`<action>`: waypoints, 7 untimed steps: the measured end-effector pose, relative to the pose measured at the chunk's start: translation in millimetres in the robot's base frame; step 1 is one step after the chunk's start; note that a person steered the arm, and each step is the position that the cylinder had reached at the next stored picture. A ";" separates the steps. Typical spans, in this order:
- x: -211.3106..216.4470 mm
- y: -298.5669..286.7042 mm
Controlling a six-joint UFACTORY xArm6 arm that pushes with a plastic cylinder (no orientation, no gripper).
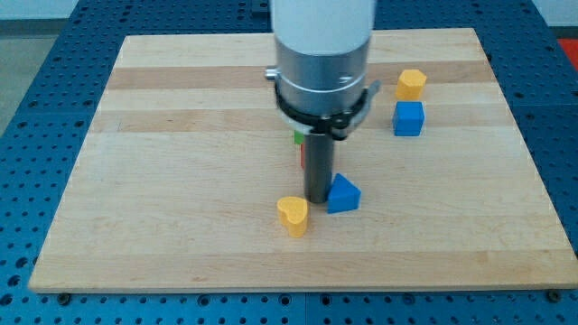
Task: Push yellow heart to the bottom left of the blue triangle
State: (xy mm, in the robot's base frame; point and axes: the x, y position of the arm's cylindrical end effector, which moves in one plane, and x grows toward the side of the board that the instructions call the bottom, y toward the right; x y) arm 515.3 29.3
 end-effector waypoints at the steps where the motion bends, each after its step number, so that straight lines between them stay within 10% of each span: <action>1: -0.2 31.0; 7: -0.3 -49.7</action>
State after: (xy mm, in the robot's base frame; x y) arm 515.0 -20.4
